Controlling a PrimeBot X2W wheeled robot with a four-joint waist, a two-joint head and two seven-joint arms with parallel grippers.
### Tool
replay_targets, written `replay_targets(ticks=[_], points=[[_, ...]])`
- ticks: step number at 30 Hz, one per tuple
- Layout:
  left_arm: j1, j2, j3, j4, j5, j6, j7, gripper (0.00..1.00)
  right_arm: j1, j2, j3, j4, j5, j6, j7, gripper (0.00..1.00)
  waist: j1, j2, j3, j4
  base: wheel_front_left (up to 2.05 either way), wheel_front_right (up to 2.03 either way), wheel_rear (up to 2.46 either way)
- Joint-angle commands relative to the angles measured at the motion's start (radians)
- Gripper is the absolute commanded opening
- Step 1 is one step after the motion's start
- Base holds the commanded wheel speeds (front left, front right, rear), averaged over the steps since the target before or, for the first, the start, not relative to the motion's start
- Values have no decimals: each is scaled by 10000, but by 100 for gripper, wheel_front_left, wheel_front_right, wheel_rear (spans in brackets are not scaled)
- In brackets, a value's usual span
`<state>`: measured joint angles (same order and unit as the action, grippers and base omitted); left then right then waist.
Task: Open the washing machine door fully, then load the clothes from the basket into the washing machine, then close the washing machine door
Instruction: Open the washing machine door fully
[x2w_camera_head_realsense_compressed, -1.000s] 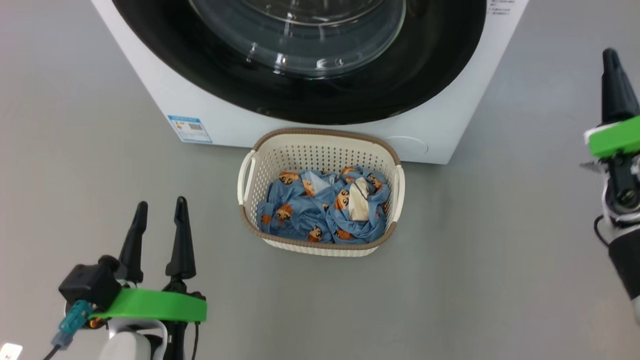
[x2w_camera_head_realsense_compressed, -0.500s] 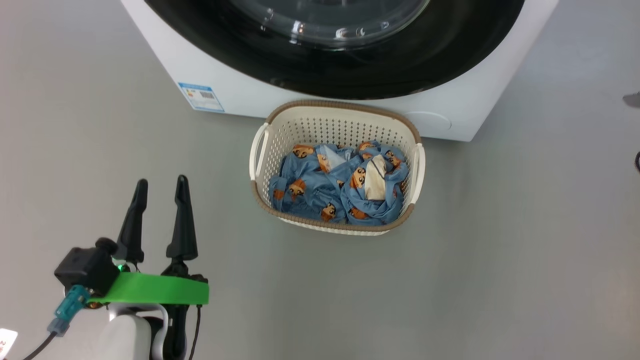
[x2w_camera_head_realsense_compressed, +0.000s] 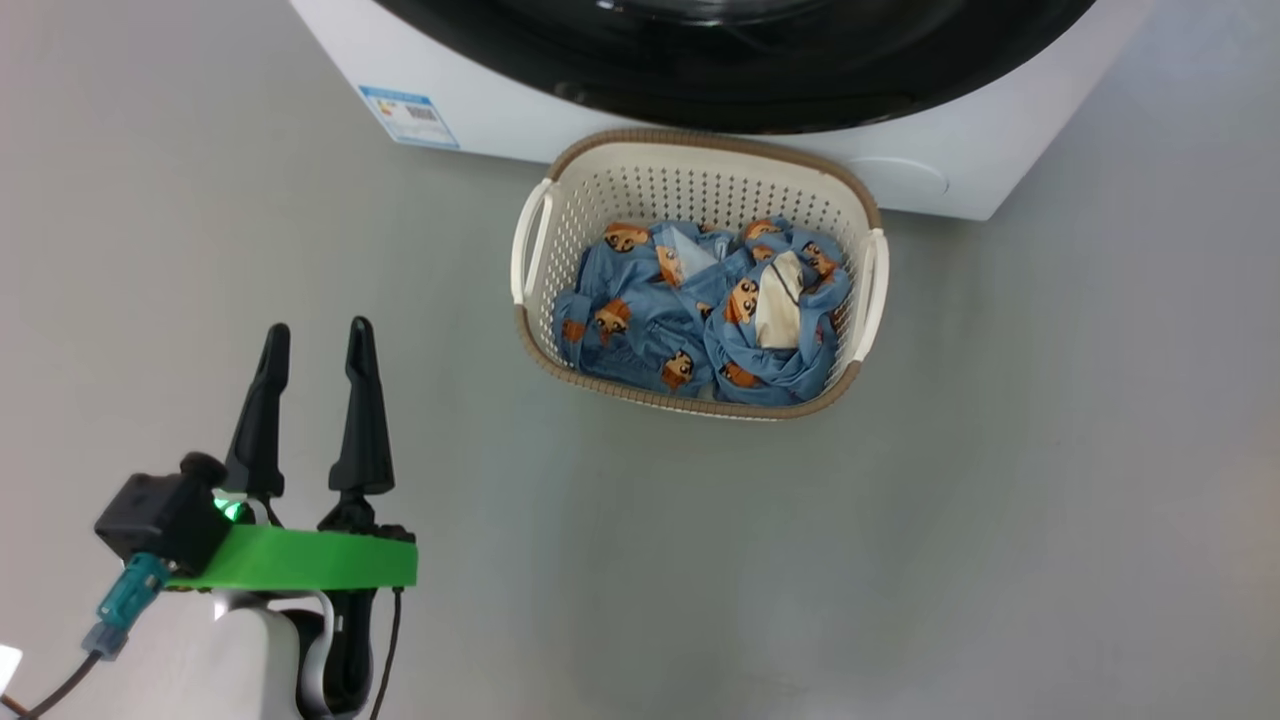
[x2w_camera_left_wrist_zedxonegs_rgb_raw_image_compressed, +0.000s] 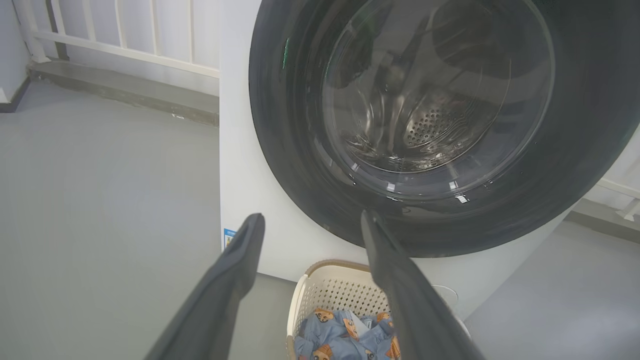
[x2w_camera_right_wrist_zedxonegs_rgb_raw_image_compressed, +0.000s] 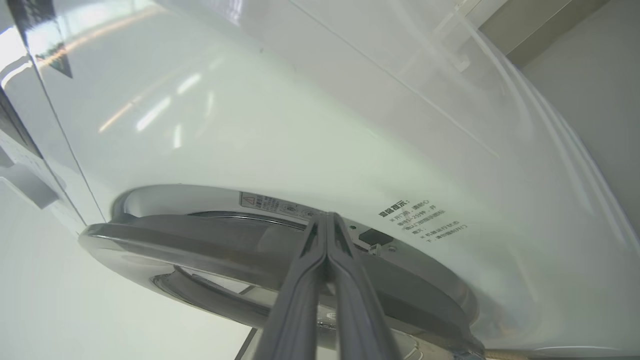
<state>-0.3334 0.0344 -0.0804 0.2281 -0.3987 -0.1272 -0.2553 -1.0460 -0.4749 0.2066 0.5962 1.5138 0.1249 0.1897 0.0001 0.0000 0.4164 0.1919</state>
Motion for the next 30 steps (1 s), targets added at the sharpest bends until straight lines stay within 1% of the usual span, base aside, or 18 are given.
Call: replay_targets(ticks=[1,6,12,20,30], points=[[-258,158,290,-217,-131,-35,-65,100,-221,-131,-60,-208,257,58,236,0,0,0,195,130,0,0,0],[-332,158,286,-151,-177,-35,-65,100,-478,-168,-151,-155,646,58,781,0,0,0,360,216,0,0,0],[-363,158,268,23,-382,-35,-65,100,-816,-104,-42,-11,797,58,1370,0,0,0,466,292,0,0,0],[-451,158,122,154,-615,-35,-65,100,-1407,31,184,368,697,58,1819,0,0,0,629,507,0,0,0],[-438,158,157,301,-783,-35,-65,100,-1821,124,445,720,483,58,2081,0,0,0,658,709,0,0,0]])
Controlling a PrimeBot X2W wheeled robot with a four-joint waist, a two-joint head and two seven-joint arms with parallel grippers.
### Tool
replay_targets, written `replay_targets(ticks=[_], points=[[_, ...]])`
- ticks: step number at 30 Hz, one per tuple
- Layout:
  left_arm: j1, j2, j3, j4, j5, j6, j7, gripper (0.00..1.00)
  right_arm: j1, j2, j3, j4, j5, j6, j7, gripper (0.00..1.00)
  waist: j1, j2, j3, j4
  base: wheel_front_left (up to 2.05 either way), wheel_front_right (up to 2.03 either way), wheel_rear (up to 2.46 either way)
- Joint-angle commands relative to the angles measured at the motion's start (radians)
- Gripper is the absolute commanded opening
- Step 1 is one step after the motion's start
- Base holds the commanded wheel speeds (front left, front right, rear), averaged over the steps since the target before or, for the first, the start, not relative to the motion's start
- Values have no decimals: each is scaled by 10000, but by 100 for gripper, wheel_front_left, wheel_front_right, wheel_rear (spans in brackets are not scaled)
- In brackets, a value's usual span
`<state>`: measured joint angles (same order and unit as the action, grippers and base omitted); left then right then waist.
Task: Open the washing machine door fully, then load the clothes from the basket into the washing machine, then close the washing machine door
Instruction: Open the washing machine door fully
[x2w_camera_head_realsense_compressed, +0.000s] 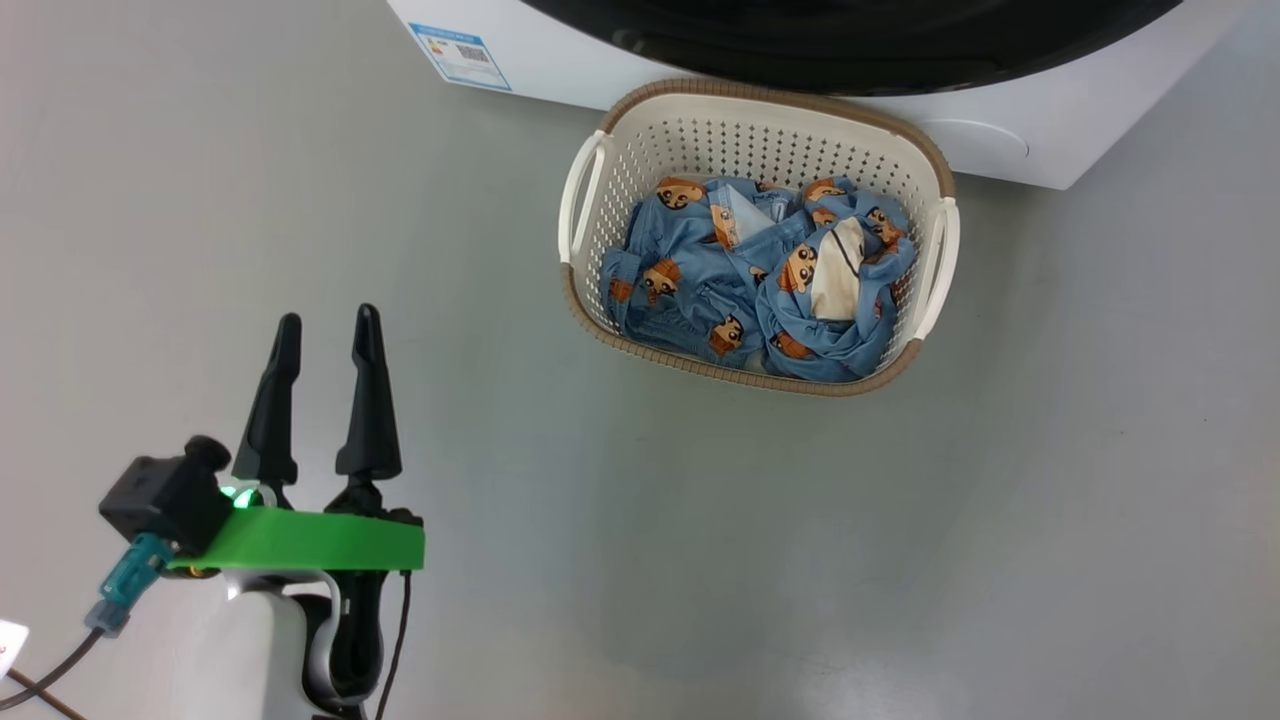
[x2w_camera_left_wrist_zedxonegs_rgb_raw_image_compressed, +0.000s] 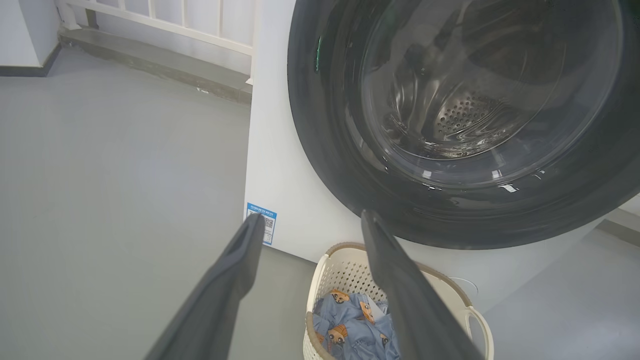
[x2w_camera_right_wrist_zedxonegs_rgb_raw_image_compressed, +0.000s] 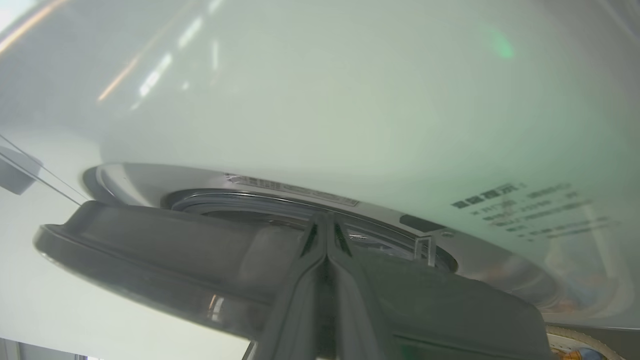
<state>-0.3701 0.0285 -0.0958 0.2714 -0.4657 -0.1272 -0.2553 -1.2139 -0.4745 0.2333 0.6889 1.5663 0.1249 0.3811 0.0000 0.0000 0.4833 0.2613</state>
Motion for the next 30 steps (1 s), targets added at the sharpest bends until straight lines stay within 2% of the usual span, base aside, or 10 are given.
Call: replay_targets(ticks=[1,18,30], points=[[-68,218,316,-121,-122,-35,-65,100,-159,118,242,-167,-75,58,252,0,0,0,-15,25,0,0,0],[201,218,602,20,115,-35,-65,100,1077,295,828,-514,2,58,1081,0,0,0,-770,-309,0,0,0],[704,217,719,161,265,-35,-65,100,2598,700,1064,-939,439,58,1720,0,0,0,-1917,-544,0,0,0]])
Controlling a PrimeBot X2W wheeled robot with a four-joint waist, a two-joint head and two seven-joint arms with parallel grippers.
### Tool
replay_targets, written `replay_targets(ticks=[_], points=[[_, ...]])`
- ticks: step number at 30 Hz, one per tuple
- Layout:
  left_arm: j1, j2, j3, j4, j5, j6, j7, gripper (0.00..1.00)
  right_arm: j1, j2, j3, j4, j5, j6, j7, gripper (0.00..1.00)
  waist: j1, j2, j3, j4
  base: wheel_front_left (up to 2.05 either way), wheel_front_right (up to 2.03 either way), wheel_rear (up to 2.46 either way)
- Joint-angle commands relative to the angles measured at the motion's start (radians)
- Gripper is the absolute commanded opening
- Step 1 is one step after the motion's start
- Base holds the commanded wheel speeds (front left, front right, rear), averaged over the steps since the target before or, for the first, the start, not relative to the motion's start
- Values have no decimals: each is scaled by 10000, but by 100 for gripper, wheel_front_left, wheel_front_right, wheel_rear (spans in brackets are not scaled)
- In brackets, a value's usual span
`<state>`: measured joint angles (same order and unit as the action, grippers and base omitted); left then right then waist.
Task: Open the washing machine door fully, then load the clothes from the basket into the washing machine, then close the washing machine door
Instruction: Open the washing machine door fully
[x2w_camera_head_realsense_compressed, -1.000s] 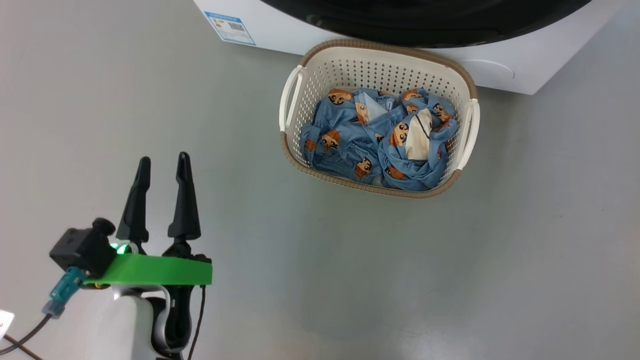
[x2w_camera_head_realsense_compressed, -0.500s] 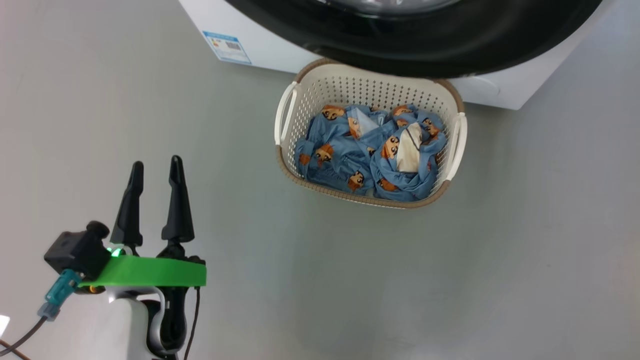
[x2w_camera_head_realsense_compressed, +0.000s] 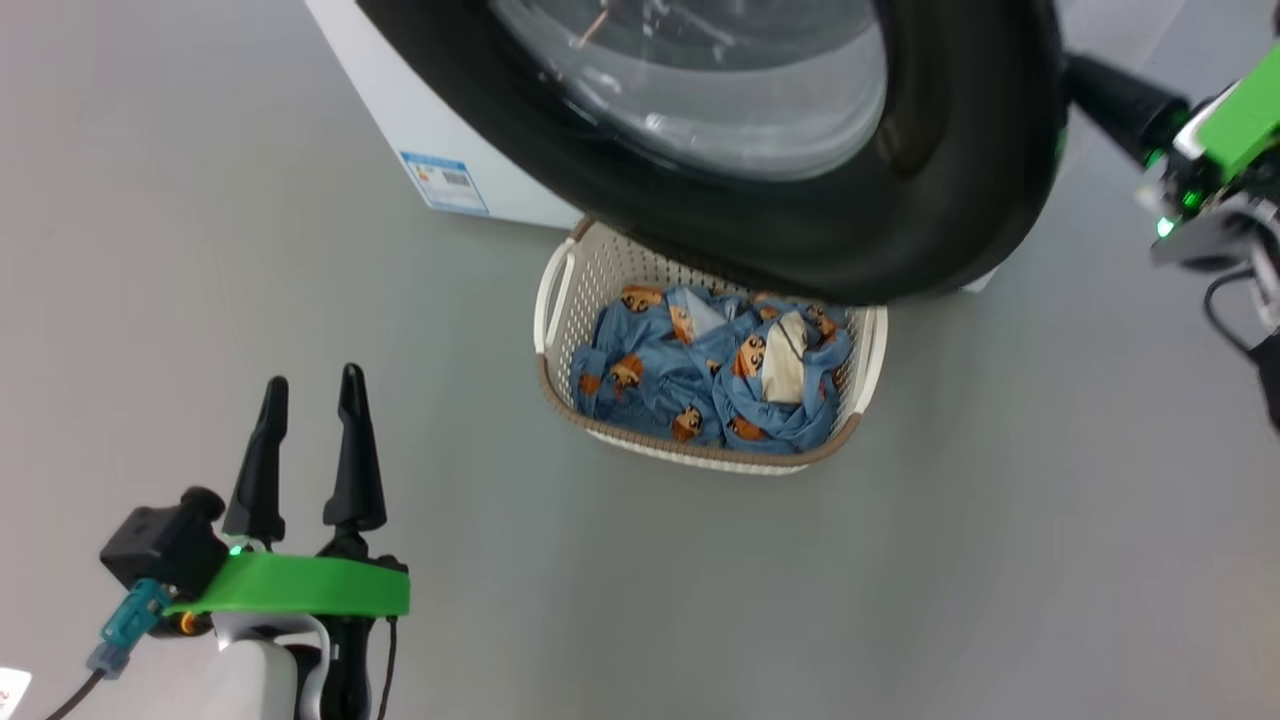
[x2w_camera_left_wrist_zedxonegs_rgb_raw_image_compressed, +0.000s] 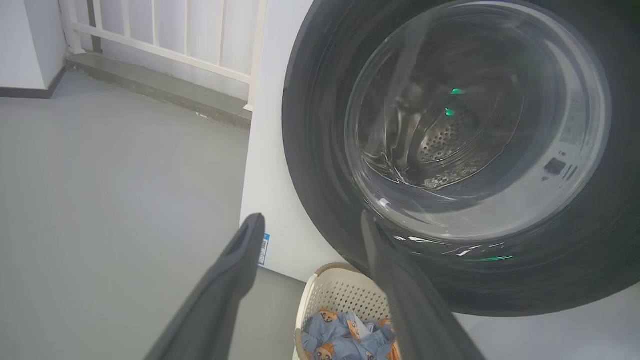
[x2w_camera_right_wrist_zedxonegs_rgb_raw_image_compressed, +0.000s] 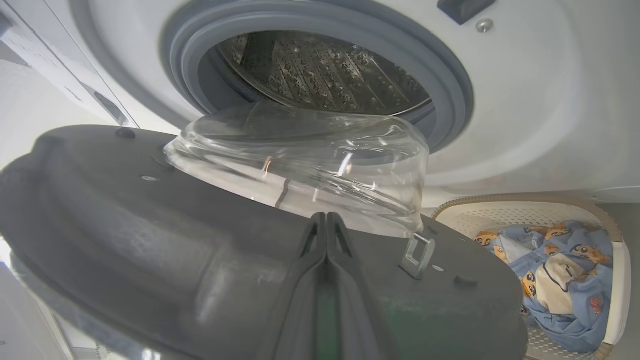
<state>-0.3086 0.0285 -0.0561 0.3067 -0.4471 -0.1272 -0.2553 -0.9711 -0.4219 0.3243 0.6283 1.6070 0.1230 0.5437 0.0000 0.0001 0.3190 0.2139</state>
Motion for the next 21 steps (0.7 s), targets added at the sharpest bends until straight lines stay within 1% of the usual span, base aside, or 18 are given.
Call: replay_targets(ticks=[1,9,21], points=[[116,217,309,-187,101,-35,-65,100,303,201,166,-361,63,77,142,0,0,-1,-381,-67,0,0,0],[489,217,349,-16,252,-35,-65,100,1479,460,304,-762,330,77,664,0,0,-1,-1118,64,0,0,0],[916,248,465,201,455,-35,-65,100,2939,848,275,-1412,632,77,1277,0,0,-1,-2066,683,0,0,0]])
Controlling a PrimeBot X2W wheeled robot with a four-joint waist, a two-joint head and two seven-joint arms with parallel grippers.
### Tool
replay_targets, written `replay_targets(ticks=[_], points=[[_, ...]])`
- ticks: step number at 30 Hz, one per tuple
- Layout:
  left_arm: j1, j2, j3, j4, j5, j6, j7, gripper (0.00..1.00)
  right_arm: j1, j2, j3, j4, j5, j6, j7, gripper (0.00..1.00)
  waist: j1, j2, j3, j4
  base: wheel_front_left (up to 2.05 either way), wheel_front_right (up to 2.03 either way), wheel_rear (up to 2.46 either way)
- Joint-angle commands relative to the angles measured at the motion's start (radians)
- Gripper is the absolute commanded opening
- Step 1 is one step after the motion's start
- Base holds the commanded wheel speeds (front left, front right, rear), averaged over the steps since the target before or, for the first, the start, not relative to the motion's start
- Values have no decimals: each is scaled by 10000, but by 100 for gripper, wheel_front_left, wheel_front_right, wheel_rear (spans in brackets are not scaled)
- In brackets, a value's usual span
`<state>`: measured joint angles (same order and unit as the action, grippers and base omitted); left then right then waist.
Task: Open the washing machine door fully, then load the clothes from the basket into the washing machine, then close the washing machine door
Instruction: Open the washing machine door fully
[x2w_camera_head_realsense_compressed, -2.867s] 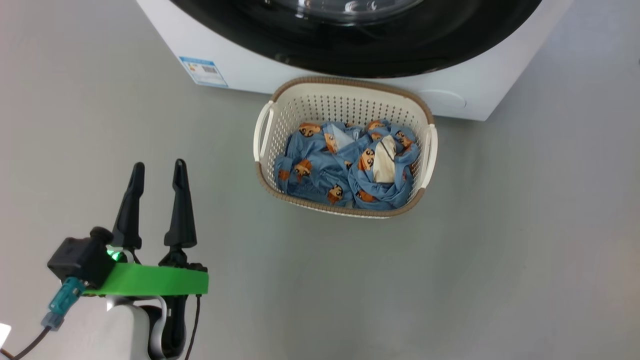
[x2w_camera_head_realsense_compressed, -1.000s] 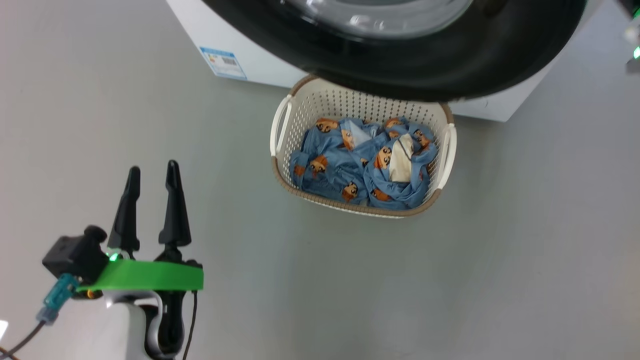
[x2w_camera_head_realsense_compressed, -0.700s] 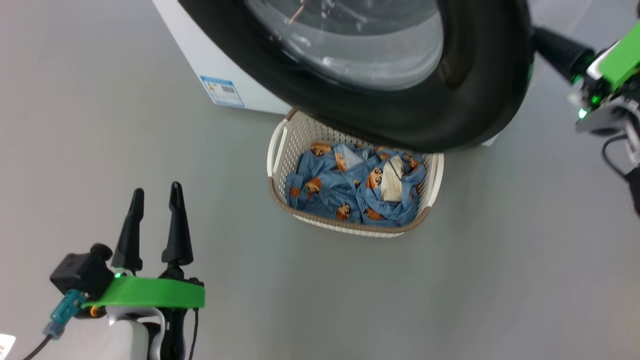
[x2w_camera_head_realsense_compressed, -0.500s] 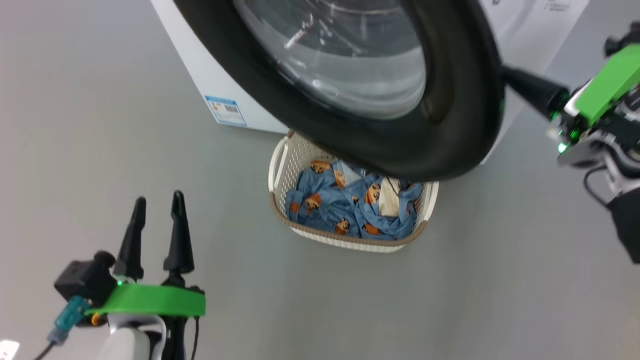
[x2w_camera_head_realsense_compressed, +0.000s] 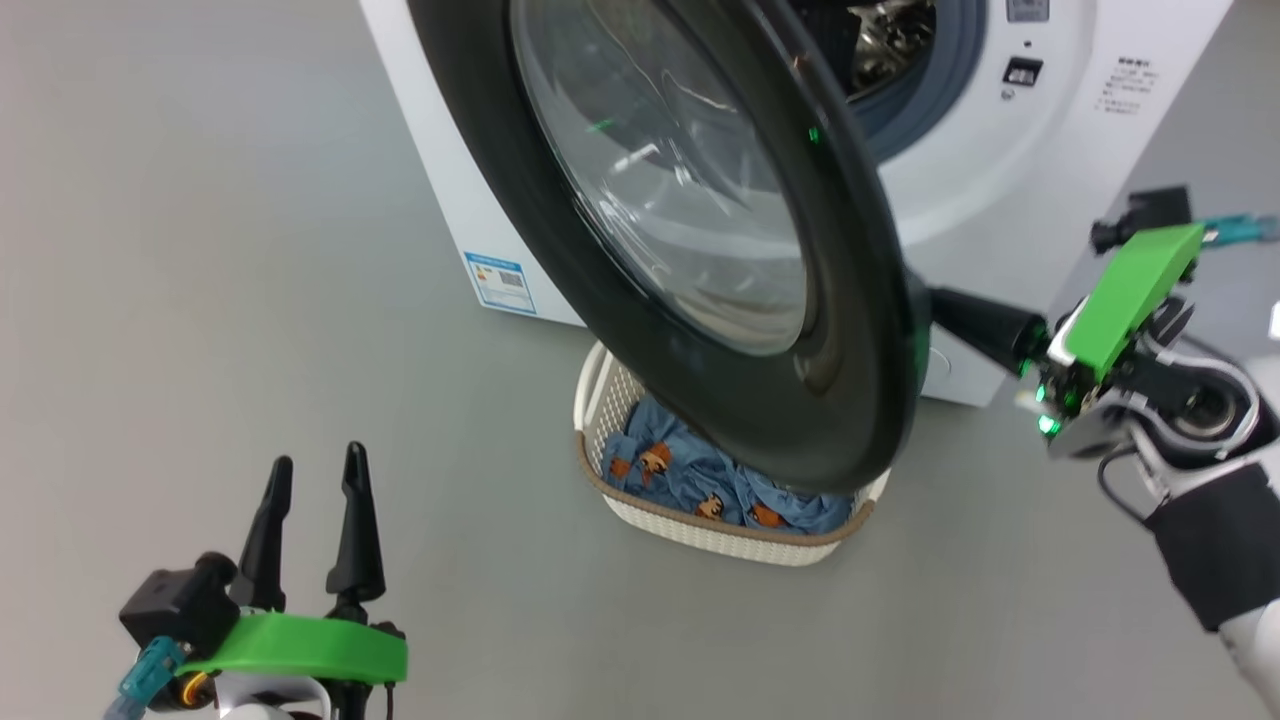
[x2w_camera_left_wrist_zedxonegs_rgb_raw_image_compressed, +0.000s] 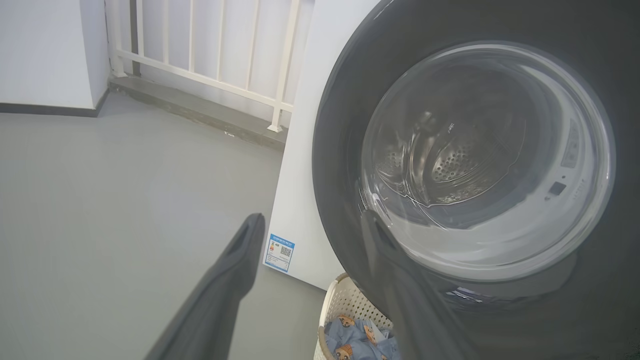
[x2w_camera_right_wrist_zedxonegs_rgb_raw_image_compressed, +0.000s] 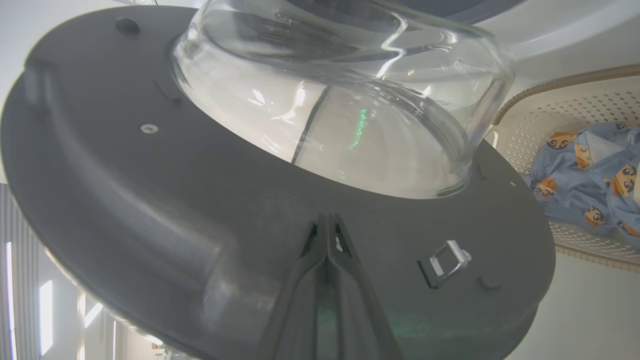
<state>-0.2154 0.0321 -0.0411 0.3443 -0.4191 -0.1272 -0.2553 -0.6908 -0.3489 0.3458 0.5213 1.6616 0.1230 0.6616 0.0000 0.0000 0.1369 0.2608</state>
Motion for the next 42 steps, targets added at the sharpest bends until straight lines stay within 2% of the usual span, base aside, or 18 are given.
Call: replay_targets(ticks=[1,11,27,34,42], points=[[17,211,321,-152,184,-35,-65,100,259,150,48,-371,108,77,128,0,0,0,-333,272,0,0,0],[248,209,311,111,248,-35,-65,100,1202,480,-65,-494,282,77,464,0,0,0,-901,878,0,0,0],[265,207,139,461,314,-35,-65,100,1907,942,-352,-581,281,77,1036,0,0,0,-1237,2321,0,0,0],[226,263,139,497,328,-35,-65,100,1999,1174,-443,-653,125,77,1131,0,0,0,-1258,2572,0,0,0],[229,319,188,454,531,-35,-65,100,2033,1327,-544,-657,-43,77,1262,0,0,0,-1271,2552,0,0,0]])
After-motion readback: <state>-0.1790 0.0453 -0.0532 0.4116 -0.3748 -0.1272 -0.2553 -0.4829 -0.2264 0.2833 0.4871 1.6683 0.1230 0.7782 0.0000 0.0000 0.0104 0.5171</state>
